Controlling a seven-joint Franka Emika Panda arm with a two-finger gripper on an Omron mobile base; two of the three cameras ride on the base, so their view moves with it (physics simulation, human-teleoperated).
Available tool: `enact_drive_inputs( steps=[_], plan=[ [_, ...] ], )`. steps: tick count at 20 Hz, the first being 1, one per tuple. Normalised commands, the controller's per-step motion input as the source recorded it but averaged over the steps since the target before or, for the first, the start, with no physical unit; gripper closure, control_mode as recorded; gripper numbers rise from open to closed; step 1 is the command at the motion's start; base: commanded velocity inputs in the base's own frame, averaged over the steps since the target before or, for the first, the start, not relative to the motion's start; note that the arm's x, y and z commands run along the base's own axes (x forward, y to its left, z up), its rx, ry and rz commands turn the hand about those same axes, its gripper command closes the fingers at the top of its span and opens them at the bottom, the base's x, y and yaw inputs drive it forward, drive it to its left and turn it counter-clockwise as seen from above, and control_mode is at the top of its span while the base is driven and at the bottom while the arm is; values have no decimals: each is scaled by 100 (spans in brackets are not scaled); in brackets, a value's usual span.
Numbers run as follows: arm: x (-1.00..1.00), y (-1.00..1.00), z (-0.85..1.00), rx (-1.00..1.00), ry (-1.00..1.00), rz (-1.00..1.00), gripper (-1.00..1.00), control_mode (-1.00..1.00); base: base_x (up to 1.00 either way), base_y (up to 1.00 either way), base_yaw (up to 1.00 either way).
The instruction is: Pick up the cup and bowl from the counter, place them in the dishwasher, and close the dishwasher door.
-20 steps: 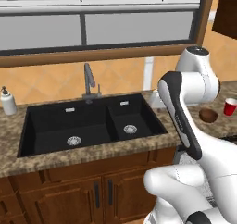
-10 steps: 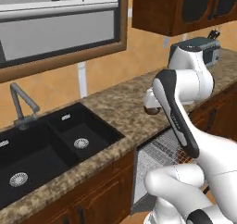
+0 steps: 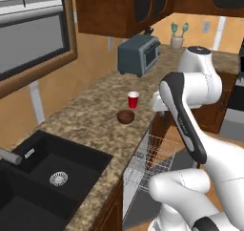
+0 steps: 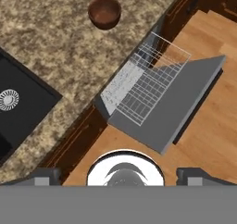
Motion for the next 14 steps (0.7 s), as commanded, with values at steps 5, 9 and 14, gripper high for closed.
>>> enact_drive_inputs(
  steps=[5, 9, 14],
  plan=[
    [0, 0, 0, 0, 0, 0, -100, 100, 24, 43, -34],
    [0, 0, 0, 0, 0, 0, -100, 100, 9, 54, -29],
    [0, 0, 0, 0, 0, 0, -100, 100, 1, 17, -29]
  ],
)
